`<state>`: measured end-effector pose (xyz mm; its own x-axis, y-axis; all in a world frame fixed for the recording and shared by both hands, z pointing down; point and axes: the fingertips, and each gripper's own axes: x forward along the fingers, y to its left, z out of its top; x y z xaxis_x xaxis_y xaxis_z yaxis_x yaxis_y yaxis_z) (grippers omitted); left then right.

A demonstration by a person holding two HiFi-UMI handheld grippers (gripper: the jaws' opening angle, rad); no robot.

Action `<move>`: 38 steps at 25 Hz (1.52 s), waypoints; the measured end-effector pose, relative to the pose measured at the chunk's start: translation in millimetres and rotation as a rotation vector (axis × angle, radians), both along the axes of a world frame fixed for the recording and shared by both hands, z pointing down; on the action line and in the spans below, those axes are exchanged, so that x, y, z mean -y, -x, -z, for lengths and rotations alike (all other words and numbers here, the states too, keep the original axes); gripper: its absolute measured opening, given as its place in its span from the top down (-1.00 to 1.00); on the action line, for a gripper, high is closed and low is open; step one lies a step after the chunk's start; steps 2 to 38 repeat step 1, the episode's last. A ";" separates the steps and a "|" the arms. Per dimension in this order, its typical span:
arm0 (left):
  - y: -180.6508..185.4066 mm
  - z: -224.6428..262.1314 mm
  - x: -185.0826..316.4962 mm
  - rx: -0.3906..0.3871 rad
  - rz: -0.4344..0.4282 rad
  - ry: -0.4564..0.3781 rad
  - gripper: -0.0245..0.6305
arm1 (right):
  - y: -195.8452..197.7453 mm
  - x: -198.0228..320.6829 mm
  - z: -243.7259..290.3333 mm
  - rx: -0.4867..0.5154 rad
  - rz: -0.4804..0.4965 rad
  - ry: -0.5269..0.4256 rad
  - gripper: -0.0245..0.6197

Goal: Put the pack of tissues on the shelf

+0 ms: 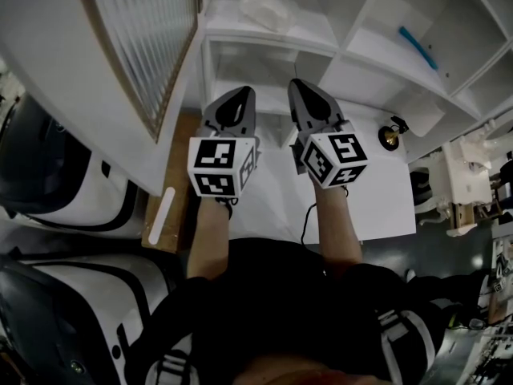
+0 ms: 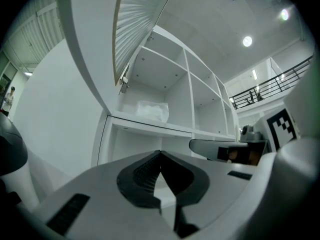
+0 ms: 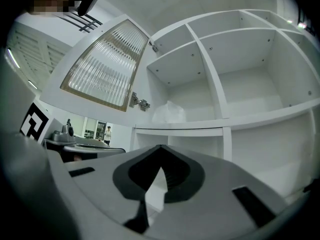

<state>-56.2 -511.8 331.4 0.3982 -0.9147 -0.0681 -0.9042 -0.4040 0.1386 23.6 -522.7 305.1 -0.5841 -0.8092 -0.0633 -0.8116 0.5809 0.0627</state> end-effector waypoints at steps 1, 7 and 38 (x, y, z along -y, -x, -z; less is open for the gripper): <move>0.1 -0.4 -0.2 0.002 0.000 0.002 0.89 | 0.2 0.0 -0.9 0.000 0.000 0.003 0.87; 0.1 -0.4 -0.2 0.002 0.000 0.002 0.89 | 0.2 0.0 -0.9 0.000 0.000 0.003 0.87; 0.1 -0.4 -0.2 0.002 0.000 0.002 0.89 | 0.2 0.0 -0.9 0.000 0.000 0.003 0.87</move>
